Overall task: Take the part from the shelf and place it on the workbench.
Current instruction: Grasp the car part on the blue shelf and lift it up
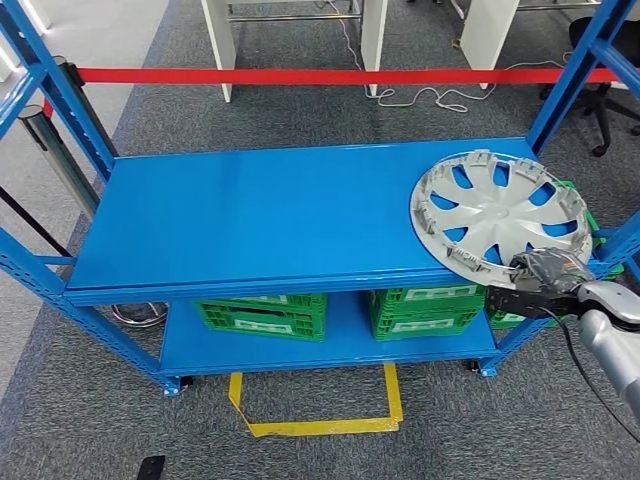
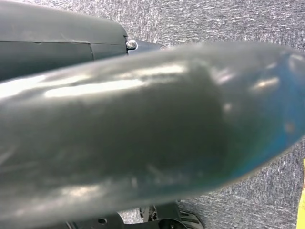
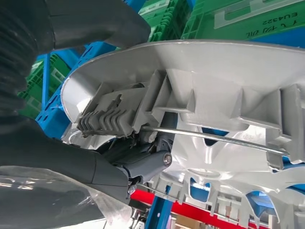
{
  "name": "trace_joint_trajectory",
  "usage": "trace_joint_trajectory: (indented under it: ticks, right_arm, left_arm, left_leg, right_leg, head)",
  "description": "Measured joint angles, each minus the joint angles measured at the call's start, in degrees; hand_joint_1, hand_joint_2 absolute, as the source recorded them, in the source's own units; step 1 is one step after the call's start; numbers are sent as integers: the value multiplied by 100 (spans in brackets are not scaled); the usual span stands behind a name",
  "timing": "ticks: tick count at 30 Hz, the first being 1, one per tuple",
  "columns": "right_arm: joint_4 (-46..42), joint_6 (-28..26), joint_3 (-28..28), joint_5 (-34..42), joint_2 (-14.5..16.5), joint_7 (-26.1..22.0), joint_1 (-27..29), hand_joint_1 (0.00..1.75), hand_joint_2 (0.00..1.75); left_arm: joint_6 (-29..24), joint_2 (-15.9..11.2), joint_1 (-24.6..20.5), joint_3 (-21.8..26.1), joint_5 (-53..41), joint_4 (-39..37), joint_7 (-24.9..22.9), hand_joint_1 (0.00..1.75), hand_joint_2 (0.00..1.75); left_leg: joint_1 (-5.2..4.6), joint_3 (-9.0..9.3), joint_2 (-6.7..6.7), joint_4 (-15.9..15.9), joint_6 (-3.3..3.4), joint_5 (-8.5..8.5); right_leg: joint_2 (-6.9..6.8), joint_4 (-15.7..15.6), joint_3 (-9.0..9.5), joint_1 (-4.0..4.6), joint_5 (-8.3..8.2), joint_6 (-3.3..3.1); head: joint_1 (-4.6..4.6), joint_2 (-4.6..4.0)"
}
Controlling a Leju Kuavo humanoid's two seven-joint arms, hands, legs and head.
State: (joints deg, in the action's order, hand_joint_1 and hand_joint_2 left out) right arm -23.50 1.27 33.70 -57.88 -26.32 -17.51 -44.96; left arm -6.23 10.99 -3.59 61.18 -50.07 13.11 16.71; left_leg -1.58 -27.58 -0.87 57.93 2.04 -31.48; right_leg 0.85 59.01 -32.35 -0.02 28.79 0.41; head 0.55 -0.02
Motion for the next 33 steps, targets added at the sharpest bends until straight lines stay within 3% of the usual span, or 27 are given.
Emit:
trace_joint_trajectory:
  ticks: [11, 19, 33]
  right_arm:
    - [-253, -840, -140, 325, -126, -190, 264, 175, 175]
    - [-660, -1398, -152, -621, -565, 353, 305, 175, 175]
    - [-1281, -1975, -244, -789, -902, 403, 667, 175, 175]
  left_arm:
    - [1, 0, 8, 92, 27, 0, 72, 0, 0]
    - [-19, 2, 15, 162, 34, 0, 73, 0, 0]
    - [-33, 9, 8, 185, 33, 0, 75, 0, 0]
  left_leg:
    - [-1, -14, -3, 1, 1, 0]
    - [-1, -30, -12, 1, 1, 0]
    - [-1, -40, -12, 1, 1, 0]
  right_leg:
    - [-6, 0, -11, -2, 0, 0]
    - [-12, 0, -24, -3, 0, 1]
    - [-11, 0, -38, -2, 0, 1]
  head:
    - [1, 0]
    - [-1, 0]
    - [1, 0]
